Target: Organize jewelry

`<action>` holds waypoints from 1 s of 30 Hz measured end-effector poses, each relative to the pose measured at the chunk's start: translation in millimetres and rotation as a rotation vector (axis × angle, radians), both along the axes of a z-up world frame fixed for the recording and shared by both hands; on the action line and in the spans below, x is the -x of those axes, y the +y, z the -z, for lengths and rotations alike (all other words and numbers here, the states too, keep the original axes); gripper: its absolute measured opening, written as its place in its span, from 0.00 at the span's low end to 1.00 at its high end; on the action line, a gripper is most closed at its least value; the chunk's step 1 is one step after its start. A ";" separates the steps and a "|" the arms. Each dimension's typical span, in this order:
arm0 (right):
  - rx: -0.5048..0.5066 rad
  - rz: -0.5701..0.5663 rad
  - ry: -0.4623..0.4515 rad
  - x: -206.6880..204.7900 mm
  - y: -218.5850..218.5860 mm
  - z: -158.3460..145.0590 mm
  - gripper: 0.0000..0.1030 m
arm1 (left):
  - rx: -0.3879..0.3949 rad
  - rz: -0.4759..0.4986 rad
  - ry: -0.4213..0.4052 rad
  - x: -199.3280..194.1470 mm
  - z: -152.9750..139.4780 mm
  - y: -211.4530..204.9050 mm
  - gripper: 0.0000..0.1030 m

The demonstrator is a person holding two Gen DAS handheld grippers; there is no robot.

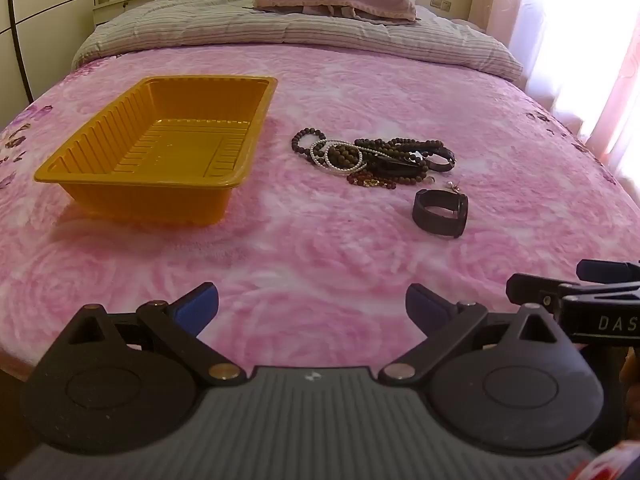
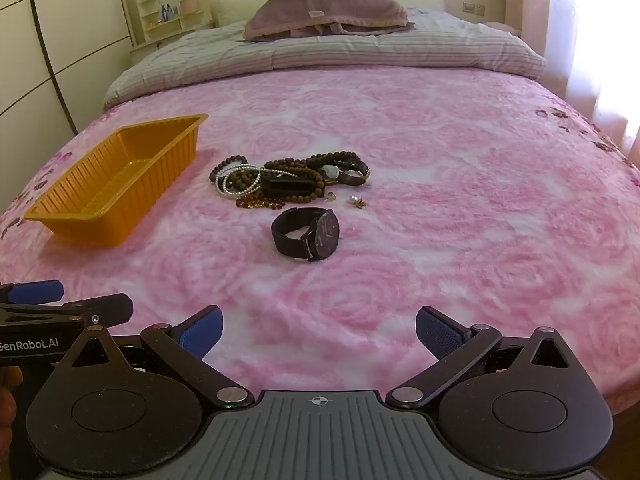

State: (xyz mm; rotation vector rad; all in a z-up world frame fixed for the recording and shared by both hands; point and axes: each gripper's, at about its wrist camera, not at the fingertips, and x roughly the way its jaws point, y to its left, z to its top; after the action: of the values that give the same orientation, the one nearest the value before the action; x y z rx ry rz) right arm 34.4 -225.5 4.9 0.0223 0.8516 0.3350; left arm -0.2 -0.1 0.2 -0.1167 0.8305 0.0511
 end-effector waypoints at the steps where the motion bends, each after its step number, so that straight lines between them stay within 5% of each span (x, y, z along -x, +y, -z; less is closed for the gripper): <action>1: 0.000 0.000 0.000 -0.1 -0.4 0.0 0.99 | 0.000 0.000 0.000 -0.1 -0.1 -0.2 0.97; 30: 0.002 0.000 0.000 -0.2 -1.2 0.6 0.99 | -0.002 0.002 -0.001 -2.2 1.2 -7.1 0.97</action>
State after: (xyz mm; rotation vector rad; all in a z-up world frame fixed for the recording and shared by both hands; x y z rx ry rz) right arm 34.6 -226.7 4.3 0.0204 0.8518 0.3342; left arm 2.0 -7.2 -1.0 -0.1140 0.8291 0.0501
